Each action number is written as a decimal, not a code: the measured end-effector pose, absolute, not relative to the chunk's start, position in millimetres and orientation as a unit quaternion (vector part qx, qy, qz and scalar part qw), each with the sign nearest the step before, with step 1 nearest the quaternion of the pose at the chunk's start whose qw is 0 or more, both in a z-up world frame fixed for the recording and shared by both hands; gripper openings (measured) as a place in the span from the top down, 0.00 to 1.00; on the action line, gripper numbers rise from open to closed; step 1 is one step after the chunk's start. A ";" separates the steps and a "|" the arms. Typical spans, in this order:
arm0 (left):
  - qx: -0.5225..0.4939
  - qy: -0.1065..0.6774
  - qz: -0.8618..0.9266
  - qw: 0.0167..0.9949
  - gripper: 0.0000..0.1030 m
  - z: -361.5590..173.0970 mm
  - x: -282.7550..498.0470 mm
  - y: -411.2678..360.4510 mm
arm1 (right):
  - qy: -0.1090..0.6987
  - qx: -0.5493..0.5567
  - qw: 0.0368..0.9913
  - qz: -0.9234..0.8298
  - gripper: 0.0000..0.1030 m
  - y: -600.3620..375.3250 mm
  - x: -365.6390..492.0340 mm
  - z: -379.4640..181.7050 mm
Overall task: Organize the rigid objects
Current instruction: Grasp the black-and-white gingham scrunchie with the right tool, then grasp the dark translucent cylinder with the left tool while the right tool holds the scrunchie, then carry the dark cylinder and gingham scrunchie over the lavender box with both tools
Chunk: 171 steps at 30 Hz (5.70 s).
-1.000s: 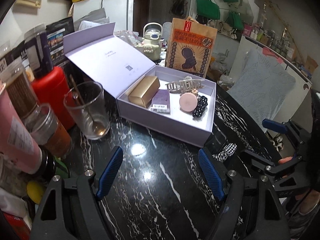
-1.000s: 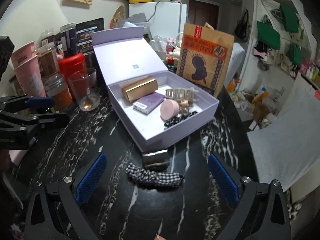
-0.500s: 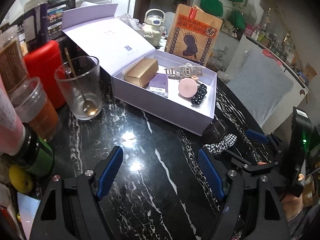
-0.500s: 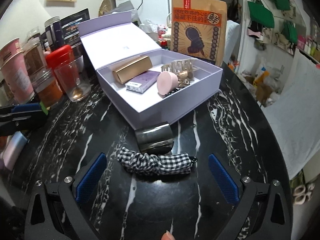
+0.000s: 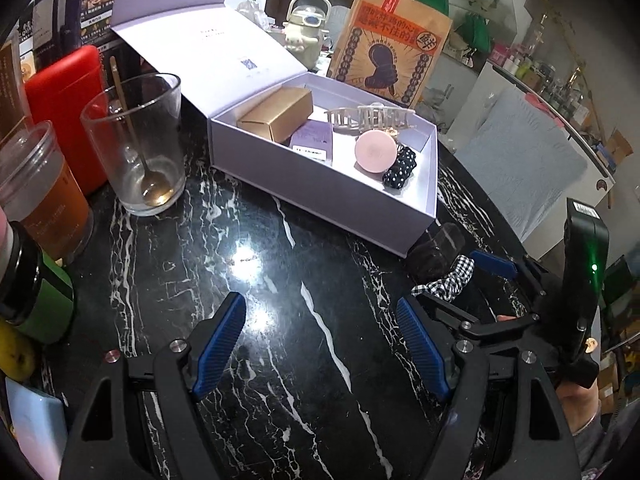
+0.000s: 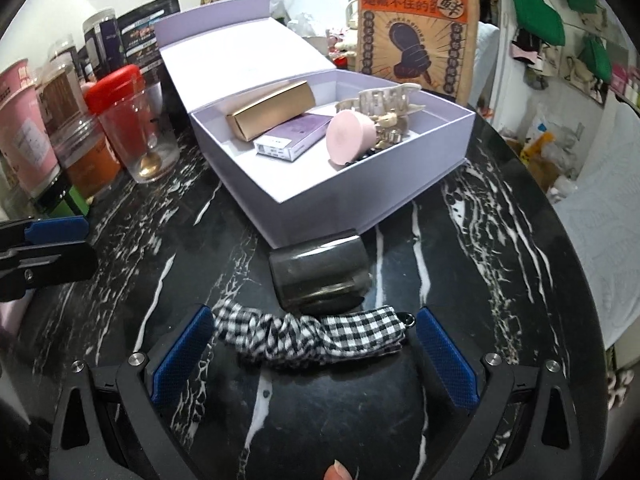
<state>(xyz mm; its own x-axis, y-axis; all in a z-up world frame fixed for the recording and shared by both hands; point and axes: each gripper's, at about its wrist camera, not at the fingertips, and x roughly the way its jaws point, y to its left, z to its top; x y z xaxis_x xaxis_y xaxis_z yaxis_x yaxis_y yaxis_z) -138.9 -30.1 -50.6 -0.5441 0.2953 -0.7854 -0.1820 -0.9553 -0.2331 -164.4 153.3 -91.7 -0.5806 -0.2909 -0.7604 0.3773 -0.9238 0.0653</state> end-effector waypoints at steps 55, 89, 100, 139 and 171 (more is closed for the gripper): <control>-0.476 -0.073 0.858 0.180 0.25 -87.2 -186.0 90.5 | -0.047 0.446 0.090 -0.889 0.04 279.0 -142.0 -88.1; -0.485 -0.093 0.851 0.179 0.51 -86.0 -131.2 27.3 | -0.020 0.450 0.159 -0.878 0.04 232.7 -125.8 -88.6; -0.494 -0.033 0.845 0.202 0.49 -92.7 -127.4 32.9 | -0.004 0.455 0.178 -0.872 0.04 212.6 -122.0 -90.9; -0.461 -0.046 0.862 0.205 0.48 -81.6 -122.7 27.7 | -0.007 0.455 0.175 -0.873 0.04 213.1 -122.6 -86.8; -0.391 -0.050 0.894 0.214 0.48 -14.8 -117.6 17.8 | 0.038 0.374 0.204 -0.904 0.04 189.5 -104.8 -18.8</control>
